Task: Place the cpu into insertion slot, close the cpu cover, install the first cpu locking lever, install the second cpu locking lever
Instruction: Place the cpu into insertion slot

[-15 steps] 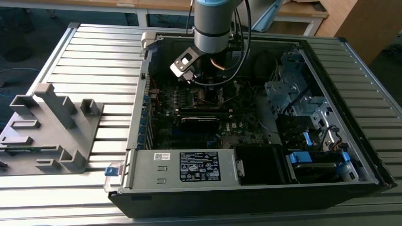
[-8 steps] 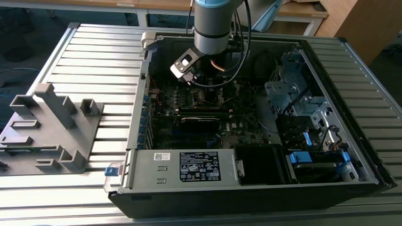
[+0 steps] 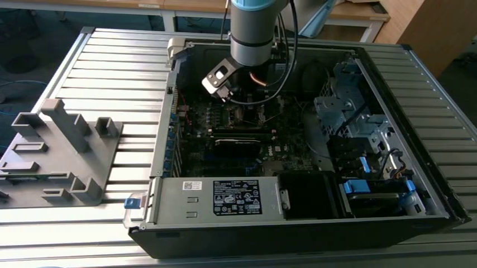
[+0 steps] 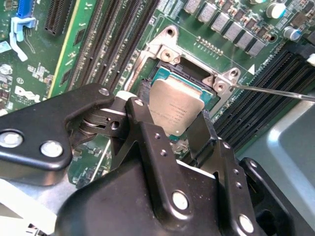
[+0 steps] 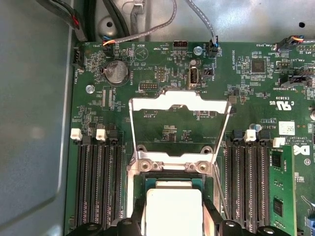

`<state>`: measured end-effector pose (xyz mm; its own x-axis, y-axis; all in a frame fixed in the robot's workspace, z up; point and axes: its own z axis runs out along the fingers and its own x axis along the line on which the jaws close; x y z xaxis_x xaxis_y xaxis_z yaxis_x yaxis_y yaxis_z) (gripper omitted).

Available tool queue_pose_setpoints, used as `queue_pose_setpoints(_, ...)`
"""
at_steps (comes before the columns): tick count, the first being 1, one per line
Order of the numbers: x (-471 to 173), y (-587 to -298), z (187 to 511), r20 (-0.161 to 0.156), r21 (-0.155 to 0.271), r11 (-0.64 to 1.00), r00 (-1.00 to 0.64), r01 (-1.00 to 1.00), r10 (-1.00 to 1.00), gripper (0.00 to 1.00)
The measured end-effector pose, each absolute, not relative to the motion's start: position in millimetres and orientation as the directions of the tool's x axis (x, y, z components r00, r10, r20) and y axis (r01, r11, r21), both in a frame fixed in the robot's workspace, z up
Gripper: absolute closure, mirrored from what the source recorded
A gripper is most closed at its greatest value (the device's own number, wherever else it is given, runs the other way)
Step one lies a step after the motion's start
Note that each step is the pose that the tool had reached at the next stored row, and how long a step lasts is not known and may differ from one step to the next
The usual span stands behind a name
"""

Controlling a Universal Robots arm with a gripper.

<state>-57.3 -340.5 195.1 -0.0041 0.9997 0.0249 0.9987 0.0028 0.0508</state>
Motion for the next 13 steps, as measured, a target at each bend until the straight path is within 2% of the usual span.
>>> queue_pose_setpoints(13,-57.0,-340.5,193.1,0.025,0.051,0.001,-0.002,0.999,1.000,0.46)
